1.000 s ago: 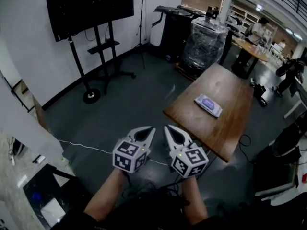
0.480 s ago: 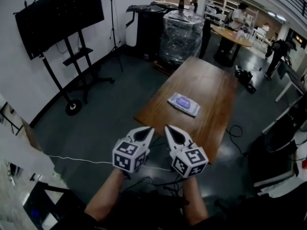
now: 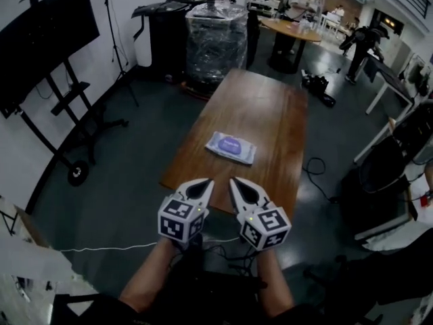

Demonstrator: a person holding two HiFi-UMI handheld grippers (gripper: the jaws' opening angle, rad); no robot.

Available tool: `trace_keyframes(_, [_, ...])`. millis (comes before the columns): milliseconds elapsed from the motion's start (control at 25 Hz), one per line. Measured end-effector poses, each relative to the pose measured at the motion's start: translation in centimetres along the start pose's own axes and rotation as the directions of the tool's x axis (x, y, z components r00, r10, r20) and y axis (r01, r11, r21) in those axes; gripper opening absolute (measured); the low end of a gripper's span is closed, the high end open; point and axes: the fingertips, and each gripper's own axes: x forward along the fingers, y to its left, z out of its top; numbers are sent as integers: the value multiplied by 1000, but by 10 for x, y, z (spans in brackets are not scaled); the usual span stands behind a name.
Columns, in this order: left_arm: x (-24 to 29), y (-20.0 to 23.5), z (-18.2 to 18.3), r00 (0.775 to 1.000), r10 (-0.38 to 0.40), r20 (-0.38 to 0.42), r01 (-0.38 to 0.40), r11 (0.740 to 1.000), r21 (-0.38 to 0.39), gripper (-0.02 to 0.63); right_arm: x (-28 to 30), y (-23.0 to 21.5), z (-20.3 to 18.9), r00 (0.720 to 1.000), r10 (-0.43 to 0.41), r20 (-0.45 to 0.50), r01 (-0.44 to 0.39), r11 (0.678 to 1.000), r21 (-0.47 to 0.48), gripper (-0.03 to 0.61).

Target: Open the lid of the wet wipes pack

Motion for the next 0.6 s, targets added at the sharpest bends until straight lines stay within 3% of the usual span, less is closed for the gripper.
trace_keyframes(400, [101,62,11,990,-129,-52,130,992,1,5,75,-70,0,984,-164,-70,163,986,-13,11])
trace_keyframes(600, [136,90,-3,976,-178,-122,177,984,-20,5,106,-93,-5,966,-231,-113,231,973,-13,11])
